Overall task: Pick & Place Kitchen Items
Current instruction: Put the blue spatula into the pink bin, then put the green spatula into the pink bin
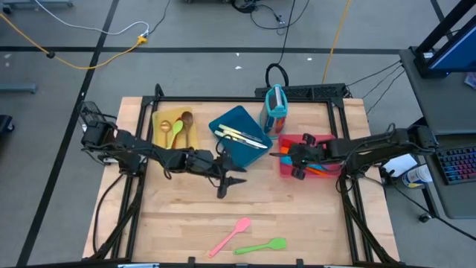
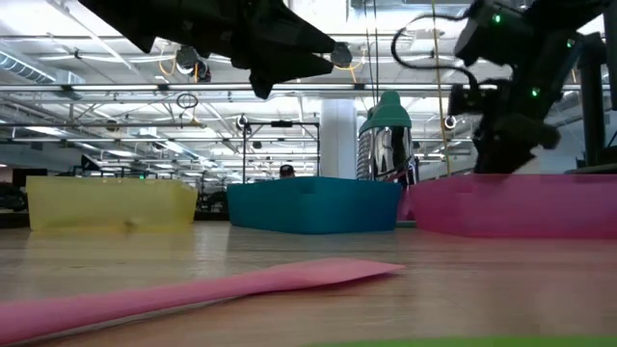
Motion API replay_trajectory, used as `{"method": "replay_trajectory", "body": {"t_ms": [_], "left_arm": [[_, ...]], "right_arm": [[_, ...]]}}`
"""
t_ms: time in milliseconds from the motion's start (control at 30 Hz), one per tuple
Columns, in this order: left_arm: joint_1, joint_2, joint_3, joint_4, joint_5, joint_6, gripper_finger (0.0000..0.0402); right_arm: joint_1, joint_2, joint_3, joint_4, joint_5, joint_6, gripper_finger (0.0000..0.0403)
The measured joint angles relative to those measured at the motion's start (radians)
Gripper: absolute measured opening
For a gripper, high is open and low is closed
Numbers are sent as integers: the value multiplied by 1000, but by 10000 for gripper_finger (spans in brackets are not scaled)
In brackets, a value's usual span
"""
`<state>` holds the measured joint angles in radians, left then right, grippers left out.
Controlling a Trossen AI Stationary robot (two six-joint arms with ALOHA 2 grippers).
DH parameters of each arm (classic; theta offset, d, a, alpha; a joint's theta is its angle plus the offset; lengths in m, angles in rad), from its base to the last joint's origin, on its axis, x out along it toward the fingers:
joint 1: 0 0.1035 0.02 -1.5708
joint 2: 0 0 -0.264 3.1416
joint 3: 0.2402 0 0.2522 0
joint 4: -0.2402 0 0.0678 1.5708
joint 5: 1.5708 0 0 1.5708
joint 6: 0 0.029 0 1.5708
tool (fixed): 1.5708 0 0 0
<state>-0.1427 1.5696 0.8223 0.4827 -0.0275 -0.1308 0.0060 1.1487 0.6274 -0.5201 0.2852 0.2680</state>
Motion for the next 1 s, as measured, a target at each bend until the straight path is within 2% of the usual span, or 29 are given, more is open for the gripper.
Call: {"method": "replay_trajectory", "body": {"t_ms": [200, 567, 833, 1000], "left_arm": [[-35, 0, 0, -63, 0, -68, 175], [-115, 0, 0, -122, -1, -119, 175], [-150, 0, 0, -125, -1, -119, 175], [-160, 0, 0, -125, -34, -119, 175]], "right_arm": [[0, -75, 27, 73, 0, -6, 139], [57, -185, 27, 311, -2, -172, 174], [201, -139, 27, 562, -156, -179, 202], [324, -58, 27, 653, -113, -178, 200]]}}
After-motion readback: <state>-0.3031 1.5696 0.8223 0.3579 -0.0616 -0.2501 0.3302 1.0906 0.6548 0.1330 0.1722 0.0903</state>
